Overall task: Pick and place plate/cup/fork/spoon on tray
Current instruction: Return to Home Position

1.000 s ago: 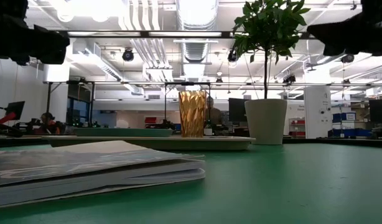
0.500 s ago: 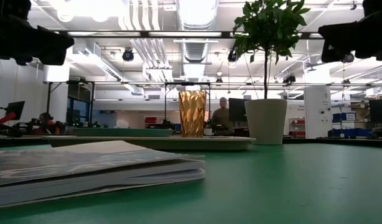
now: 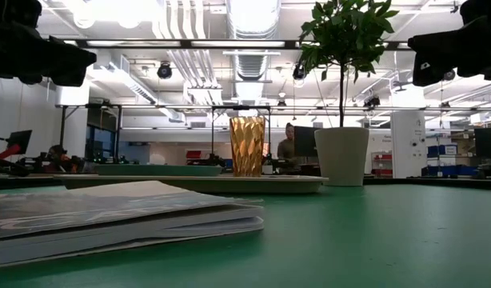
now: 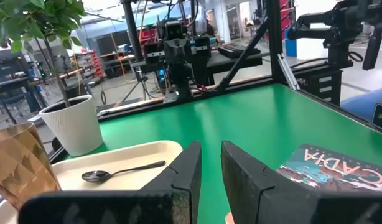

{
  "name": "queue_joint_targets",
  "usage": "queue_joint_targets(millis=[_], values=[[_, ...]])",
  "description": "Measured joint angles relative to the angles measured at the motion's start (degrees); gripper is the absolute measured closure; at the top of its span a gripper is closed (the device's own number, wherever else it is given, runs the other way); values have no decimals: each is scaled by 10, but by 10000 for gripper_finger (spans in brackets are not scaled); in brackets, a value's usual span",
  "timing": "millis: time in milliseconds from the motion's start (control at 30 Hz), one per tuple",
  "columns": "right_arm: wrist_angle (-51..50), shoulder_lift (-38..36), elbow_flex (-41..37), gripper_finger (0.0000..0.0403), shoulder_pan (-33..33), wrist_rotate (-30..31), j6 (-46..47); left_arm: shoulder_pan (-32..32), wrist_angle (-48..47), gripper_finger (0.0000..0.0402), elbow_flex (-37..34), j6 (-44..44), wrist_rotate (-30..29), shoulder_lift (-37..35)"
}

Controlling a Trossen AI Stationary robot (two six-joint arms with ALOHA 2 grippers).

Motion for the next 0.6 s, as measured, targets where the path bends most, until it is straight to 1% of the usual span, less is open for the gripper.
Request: queue_joint_targets(millis=[600], values=[[1, 0, 0, 394, 0, 0, 0, 0, 3, 357, 0, 0, 0, 13]])
